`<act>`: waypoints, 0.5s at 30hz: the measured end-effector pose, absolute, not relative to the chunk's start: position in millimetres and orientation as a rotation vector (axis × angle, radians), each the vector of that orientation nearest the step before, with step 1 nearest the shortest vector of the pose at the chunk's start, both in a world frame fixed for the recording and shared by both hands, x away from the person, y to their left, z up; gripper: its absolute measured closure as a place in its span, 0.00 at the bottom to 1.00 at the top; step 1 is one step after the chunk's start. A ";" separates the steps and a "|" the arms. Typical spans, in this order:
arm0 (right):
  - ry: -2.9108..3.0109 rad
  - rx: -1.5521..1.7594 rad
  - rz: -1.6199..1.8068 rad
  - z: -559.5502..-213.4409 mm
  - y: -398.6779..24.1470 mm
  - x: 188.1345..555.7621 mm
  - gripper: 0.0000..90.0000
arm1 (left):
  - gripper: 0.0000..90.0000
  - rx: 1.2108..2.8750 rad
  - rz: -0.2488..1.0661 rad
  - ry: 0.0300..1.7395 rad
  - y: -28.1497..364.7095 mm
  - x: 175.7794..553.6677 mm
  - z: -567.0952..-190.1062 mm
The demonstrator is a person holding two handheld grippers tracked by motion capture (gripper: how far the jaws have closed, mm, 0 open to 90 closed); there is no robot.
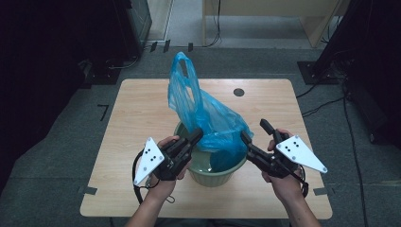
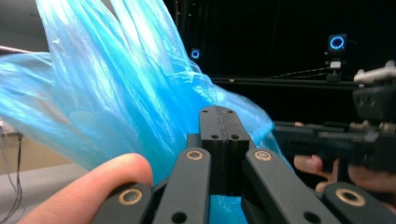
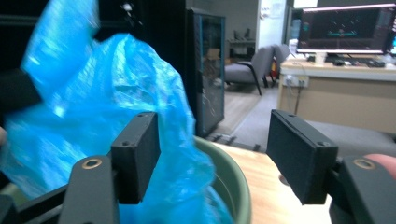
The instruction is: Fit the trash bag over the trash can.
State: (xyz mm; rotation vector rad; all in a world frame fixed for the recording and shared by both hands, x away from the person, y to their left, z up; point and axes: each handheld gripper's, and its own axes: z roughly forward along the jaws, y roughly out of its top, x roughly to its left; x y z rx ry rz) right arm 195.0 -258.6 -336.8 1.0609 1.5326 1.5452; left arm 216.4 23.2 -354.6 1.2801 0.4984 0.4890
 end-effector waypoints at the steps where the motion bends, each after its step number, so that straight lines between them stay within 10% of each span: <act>1: 1.534 1.045 1.563 -332.5 -257.6 193.6 0.39 | 1.00 1.284 0.491 0.494 22.9 216.3 -354.4; 15: 1.559 0.993 1.632 -295.3 -249.7 203.9 0.44 | 1.00 1.285 0.500 0.469 21.4 215.7 -352.6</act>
